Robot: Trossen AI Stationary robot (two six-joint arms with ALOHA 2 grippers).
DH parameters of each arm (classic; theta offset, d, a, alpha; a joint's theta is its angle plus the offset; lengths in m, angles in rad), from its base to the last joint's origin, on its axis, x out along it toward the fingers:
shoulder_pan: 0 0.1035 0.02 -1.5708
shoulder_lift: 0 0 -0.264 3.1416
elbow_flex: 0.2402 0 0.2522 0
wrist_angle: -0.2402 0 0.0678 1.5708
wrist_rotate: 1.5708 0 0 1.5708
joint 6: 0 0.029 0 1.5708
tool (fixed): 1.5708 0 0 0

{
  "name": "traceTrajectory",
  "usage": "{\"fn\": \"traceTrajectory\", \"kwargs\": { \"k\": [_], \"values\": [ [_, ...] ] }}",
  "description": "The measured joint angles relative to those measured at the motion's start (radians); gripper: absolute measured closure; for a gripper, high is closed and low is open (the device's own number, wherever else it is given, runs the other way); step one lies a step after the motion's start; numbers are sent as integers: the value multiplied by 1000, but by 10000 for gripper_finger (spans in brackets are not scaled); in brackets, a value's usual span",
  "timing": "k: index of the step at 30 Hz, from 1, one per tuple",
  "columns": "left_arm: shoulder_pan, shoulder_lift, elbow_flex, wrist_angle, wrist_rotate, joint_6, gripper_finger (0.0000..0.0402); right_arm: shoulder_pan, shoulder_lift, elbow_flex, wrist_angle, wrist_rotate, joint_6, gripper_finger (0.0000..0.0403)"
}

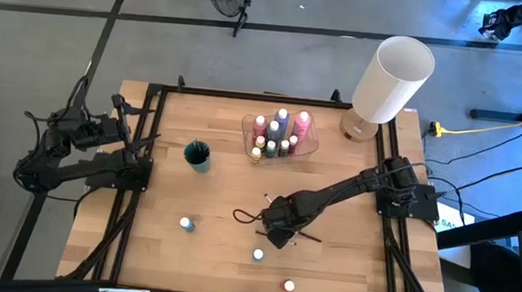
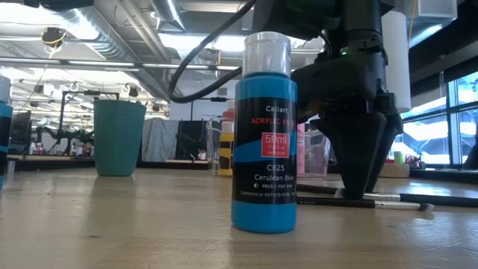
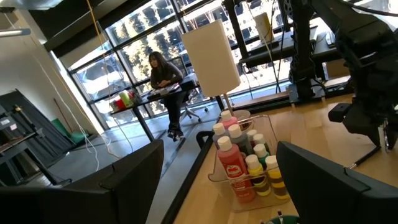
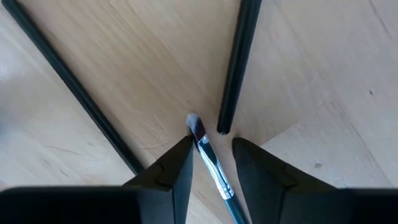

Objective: Pick & Place Paint Supplies
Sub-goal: Put the black paint brush into the green cup

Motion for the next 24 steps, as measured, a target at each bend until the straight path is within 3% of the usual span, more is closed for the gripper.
{"fn": "traceTrajectory", "kwargs": {
  "k": [24],
  "values": [
    [0, 0, 0, 0, 0, 0, 93, -14, 0, 2, -87, -36, 146, 279]
  ]
}}
